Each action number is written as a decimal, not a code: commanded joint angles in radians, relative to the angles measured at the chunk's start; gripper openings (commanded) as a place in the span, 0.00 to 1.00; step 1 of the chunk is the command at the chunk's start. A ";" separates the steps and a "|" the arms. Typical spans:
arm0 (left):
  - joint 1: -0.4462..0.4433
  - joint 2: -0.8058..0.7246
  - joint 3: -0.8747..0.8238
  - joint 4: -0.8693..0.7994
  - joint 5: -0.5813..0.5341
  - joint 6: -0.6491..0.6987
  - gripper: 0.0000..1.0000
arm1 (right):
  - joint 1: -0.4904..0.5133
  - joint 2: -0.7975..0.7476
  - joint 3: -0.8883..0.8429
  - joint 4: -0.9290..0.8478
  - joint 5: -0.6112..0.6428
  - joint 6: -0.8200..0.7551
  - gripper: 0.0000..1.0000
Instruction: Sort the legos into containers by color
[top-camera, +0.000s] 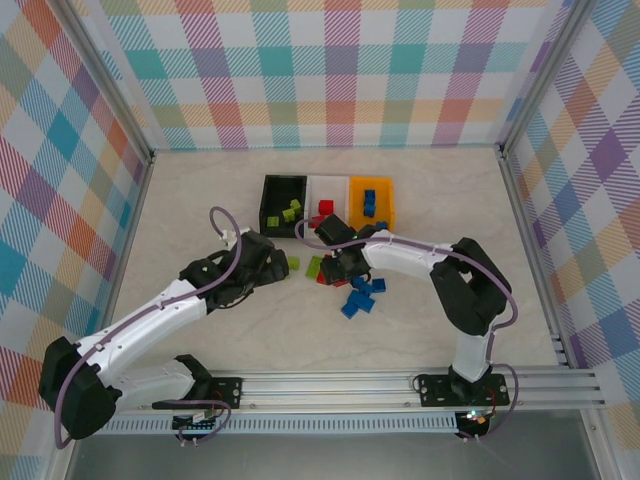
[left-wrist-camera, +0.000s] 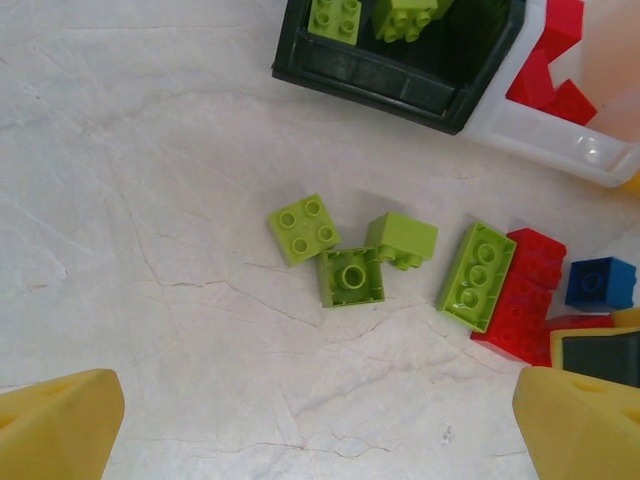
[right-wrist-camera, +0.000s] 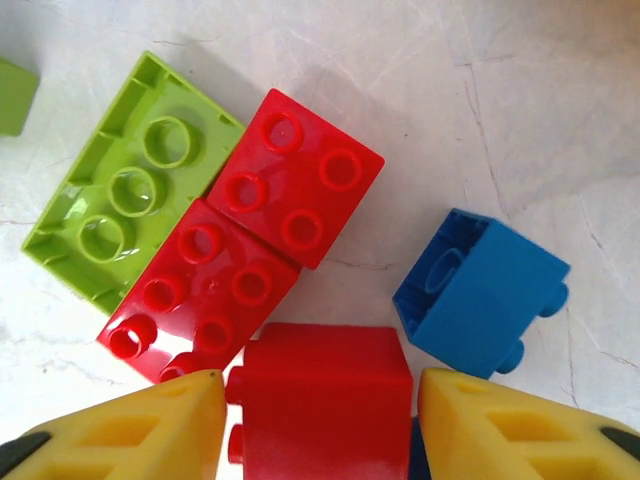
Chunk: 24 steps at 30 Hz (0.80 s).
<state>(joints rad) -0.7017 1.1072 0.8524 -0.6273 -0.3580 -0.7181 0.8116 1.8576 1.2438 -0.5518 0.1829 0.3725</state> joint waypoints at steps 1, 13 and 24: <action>0.003 -0.018 -0.018 -0.020 -0.023 -0.015 1.00 | 0.010 0.025 0.014 -0.026 0.019 -0.002 0.48; 0.002 -0.035 -0.027 -0.032 -0.031 -0.006 1.00 | 0.011 -0.162 -0.019 -0.001 0.048 -0.004 0.33; 0.002 -0.086 -0.052 -0.058 -0.018 -0.026 1.00 | -0.116 0.041 0.351 0.004 0.043 -0.047 0.34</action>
<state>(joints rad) -0.7017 1.0485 0.8085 -0.6380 -0.3611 -0.7227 0.7357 1.7973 1.5265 -0.5430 0.2245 0.3492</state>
